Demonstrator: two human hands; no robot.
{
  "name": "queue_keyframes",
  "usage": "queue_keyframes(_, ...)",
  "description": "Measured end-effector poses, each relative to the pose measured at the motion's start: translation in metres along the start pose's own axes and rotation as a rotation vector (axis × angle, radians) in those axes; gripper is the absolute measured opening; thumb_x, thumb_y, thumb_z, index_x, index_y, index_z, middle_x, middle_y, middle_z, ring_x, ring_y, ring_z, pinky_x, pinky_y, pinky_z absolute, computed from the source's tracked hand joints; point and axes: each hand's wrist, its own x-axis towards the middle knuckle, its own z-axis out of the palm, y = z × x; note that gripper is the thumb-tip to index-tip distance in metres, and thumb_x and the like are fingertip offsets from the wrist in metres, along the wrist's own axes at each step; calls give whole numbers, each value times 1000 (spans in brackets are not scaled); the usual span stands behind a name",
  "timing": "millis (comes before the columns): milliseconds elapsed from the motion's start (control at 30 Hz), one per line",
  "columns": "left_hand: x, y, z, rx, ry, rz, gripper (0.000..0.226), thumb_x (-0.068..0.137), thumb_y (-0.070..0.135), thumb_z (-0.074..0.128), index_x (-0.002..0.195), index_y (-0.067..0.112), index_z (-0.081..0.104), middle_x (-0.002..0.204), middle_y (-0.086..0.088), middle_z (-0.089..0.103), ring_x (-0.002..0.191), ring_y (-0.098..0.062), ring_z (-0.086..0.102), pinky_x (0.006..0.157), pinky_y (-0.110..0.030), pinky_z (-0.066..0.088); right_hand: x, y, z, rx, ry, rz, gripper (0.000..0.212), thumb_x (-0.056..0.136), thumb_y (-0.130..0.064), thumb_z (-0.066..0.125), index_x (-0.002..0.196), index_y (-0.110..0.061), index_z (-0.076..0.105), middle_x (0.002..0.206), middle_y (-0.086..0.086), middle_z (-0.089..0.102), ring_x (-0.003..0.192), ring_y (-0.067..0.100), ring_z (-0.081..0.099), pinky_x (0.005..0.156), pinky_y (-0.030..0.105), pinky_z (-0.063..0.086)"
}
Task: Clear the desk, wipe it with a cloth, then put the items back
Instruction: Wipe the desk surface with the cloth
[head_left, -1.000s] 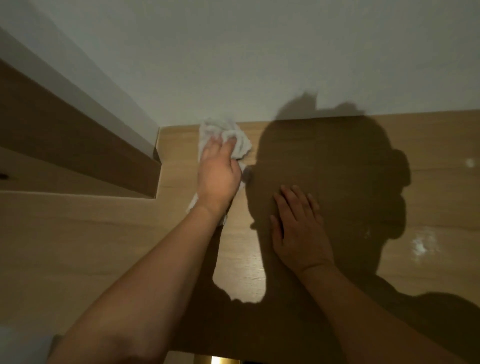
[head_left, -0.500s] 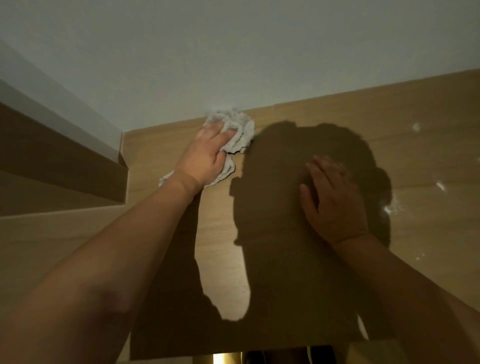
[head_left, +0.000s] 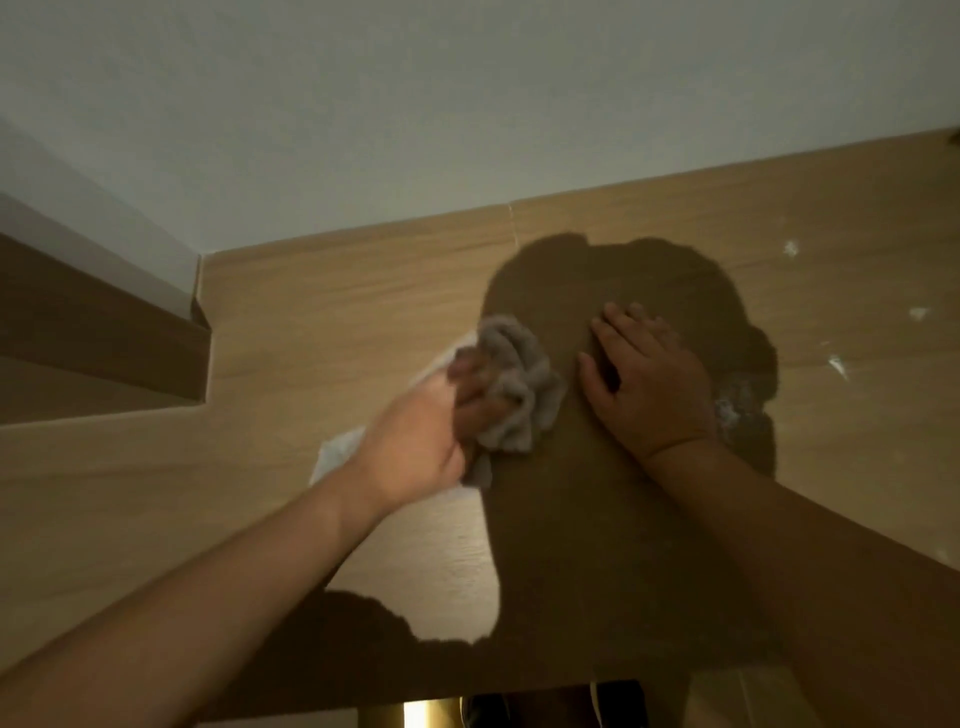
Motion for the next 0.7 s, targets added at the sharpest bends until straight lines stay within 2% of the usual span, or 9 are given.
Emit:
queue_keyframes(67, -14, 11, 11, 67, -116, 180, 53, 92, 21, 49, 144, 18, 53, 153, -9, 46, 145, -30, 36, 116, -50, 33, -1, 2, 0, 4, 14, -10, 43, 92, -28, 61, 126, -1, 65, 135, 19, 59, 128, 38, 54, 110, 48, 38)
queue_keyframes(133, -3, 4, 3, 60, -108, 207, 53, 91, 16, 46, 144, 13, 50, 149, -14, 48, 142, -32, 40, 118, -51, 32, -1, 2, 2, 18, 14, -17, 43, 93, -26, 60, 126, 0, 65, 136, 19, 59, 129, 38, 53, 110, 48, 38)
queue_keyframes(233, 18, -5, -7, 52, -60, 77, 52, 93, 17, 43, 144, 9, 49, 146, -18, 49, 137, -32, 45, 119, -44, 32, -1, 3, 2, 28, -2, -10, 42, 94, -25, 59, 127, 0, 65, 137, 20, 58, 130, 39, 52, 111, 48, 38)
queue_keyframes(367, 41, -21, -18, 127, 44, -162, 57, 92, 27, 37, 144, 8, 51, 151, -23, 44, 143, -39, 38, 120, -49, 27, 0, 2, 2, 27, -9, -4, 41, 94, -24, 61, 128, -1, 64, 137, 19, 58, 131, 38, 51, 112, 46, 35)
queue_keyframes(467, 60, -21, -25, 160, 97, -186, 55, 90, 19, 40, 143, 10, 53, 150, -22, 45, 143, -39, 37, 118, -44, 25, 0, 4, 4, 21, 11, -13, 41, 95, -26, 58, 128, -2, 64, 135, 19, 60, 127, 37, 54, 108, 46, 39)
queue_keyframes(567, 46, 0, -12, 127, 145, -202, 53, 89, 16, 43, 139, 8, 58, 146, -22, 50, 142, -39, 39, 120, -49, 27, 0, 4, 1, -14, -9, -9, 41, 99, -30, 51, 128, -4, 64, 129, 19, 64, 111, 38, 61, 95, 44, 47)
queue_keyframes(600, 31, 15, -1, 89, 141, -184, 52, 90, 19, 44, 139, 10, 58, 147, -19, 51, 142, -37, 39, 121, -48, 28, 0, 4, 0, -14, -26, 0, 41, 99, -30, 49, 130, -5, 63, 130, 20, 63, 113, 37, 60, 97, 43, 45)
queue_keyframes(667, -20, 60, 28, -37, 103, -151, 53, 92, 31, 50, 143, 18, 55, 151, -5, 48, 144, -29, 40, 121, -34, 28, -2, 3, -4, 15, -60, -3, 41, 101, -27, 47, 133, -5, 60, 140, 18, 56, 129, 33, 51, 110, 38, 35)
queue_keyframes(700, -48, 85, 45, -92, 88, -94, 52, 92, 31, 53, 143, 20, 56, 150, 2, 48, 142, -27, 43, 119, -31, 29, -2, 3, -8, 45, -77, 2, 41, 101, -25, 45, 135, -6, 59, 143, 17, 53, 133, 31, 48, 112, 36, 31)
